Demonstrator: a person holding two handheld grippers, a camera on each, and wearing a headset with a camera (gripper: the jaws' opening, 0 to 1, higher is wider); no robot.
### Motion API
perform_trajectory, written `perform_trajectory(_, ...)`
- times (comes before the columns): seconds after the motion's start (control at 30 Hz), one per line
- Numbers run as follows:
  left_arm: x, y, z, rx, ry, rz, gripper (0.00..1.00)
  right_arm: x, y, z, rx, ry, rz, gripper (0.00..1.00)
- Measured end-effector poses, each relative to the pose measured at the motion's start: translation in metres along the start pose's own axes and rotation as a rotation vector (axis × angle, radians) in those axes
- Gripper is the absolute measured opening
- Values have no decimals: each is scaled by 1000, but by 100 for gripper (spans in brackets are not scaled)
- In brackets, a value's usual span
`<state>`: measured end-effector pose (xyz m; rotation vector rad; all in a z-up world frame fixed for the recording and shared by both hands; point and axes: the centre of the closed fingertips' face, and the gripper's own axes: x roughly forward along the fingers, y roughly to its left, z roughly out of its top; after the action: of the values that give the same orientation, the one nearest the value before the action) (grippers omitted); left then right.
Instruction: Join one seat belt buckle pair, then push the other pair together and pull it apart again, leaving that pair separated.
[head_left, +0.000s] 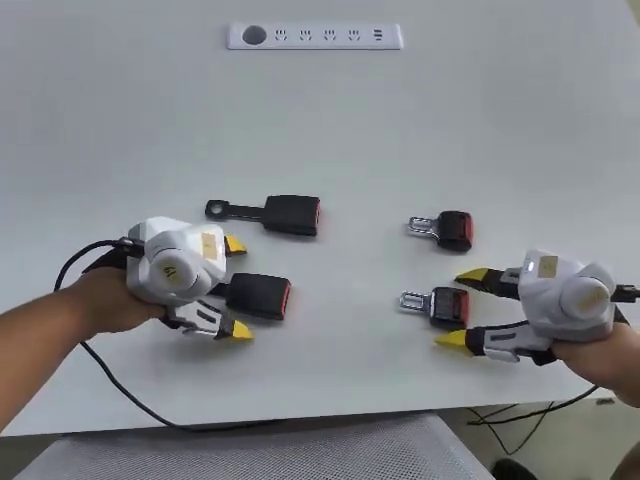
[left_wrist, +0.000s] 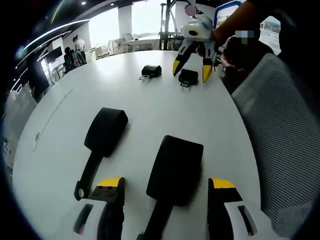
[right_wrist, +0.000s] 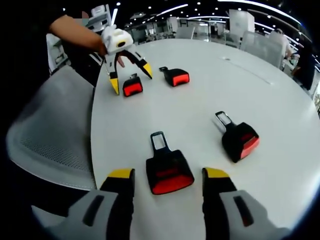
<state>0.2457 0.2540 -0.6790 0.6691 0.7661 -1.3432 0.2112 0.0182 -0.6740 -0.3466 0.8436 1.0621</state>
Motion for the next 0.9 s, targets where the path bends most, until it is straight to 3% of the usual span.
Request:
perform_trajectory(0.13,-1,3,4,-5,-5,-11,64,-2,4,0,-13,5,16,52)
perform_trajectory(0.5,-3,-9,1,87,23,-64,36,-3,8,0,-57,24,58,43)
perform_trajectory(0.67,-4,-7,2,84,35,-51,35,-4,7,1,-80,39,72,37)
perform_trajectory(0.9,-3,-6,0,57,36,-35,35,-6,7,2,-117,26,81,35)
